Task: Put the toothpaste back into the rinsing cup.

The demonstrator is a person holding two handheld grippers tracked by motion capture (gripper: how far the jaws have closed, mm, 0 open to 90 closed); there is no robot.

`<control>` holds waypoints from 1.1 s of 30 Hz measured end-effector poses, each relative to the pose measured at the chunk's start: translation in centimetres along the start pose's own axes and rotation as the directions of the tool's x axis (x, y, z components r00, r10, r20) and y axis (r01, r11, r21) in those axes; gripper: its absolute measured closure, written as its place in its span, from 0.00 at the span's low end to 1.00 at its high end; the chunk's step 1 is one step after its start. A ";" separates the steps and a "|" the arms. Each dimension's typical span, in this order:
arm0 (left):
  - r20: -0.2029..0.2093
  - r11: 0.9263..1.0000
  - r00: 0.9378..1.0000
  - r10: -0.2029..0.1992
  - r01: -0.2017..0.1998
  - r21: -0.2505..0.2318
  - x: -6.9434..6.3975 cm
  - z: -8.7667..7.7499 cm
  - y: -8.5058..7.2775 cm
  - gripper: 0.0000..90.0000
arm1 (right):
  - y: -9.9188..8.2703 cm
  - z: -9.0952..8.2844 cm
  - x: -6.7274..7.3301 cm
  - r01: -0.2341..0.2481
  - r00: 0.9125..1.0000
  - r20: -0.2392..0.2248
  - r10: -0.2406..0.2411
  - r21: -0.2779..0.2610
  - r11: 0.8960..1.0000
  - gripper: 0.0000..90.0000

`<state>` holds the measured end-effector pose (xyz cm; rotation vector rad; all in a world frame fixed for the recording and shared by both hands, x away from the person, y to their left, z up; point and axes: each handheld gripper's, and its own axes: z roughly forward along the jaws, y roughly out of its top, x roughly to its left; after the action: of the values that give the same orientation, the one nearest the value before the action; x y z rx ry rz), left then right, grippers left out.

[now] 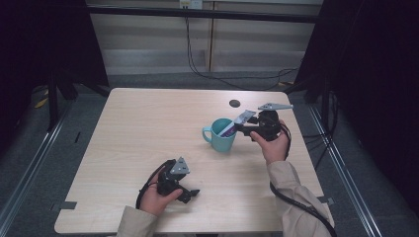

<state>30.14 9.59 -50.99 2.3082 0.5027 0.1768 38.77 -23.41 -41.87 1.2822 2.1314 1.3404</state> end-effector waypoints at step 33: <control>0.002 1.000 1.000 -0.001 0.001 0.002 0.0 0.0 0.0 0.03 | -3.8 -2.8 0.3 0.061 0.998 -0.022 -0.060 0.071 0.996 0.30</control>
<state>30.14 9.60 -50.98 2.3096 0.5032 0.1742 34.82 -25.30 -43.56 1.2254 2.2320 1.2675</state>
